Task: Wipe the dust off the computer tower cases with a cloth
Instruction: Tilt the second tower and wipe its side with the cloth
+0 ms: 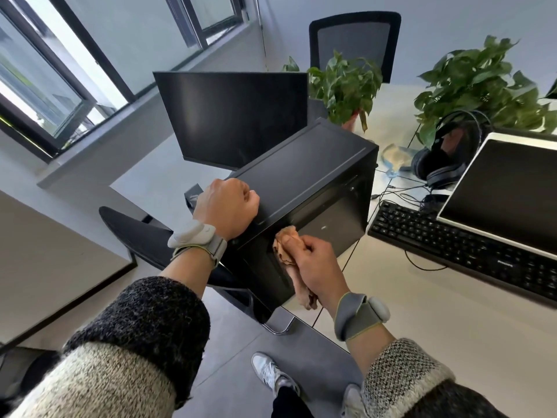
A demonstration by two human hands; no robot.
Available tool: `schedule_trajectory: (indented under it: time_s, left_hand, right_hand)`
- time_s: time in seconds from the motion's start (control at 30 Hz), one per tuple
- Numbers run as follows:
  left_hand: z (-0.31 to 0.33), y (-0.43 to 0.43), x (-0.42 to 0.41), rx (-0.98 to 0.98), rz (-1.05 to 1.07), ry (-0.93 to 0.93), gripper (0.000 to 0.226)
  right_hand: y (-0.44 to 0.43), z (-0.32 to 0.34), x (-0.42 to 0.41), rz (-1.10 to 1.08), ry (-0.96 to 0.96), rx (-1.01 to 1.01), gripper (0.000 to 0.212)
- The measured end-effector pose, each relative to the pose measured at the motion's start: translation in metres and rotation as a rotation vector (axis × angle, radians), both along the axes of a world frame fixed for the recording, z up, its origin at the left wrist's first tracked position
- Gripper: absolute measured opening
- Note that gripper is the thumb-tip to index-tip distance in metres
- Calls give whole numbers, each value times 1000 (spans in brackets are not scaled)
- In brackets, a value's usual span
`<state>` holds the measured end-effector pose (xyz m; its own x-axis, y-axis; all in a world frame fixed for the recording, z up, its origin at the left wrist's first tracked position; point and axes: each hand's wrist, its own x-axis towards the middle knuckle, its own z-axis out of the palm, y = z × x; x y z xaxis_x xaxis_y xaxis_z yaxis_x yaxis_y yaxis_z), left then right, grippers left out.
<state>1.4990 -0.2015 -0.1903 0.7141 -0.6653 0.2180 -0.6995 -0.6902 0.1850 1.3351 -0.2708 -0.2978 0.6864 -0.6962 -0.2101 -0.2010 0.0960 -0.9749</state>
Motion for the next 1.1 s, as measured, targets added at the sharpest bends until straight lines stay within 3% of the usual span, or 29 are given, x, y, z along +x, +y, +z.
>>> schedule_trajectory:
  time_s: [0.13,0.23,0.33,0.57,0.77,0.93,1.1]
  left_hand:
    - [-1,-1,0,-8,-2,-13,40]
    - [0,-1,1,-6,-8,-1,39]
    - [-1,0,-1,-10,-15,4,38]
    - [0,-1,-1,-10,-17,-4,38]
    - [-1,0,-3,-14,-24,0,39]
    - [0,0,-3,-10,-28,8,41]
    - [-1,1,-2,-13,-23,9,39]
  right_hand:
    - [-8,18,7,-47,-88,-102,49]
    - [-5,12,6,-39,-166,-13,47]
    - [-3,-8,1,-41,-90,40,41]
    - [-13,19,8,-74,-218,-13,43]
    - [-12,-6,1,-83,-62,43,38]
    - [-18,14,4,-97,-162,-24,39]
    - [-22,-6,-3,-113,-70,-9,28]
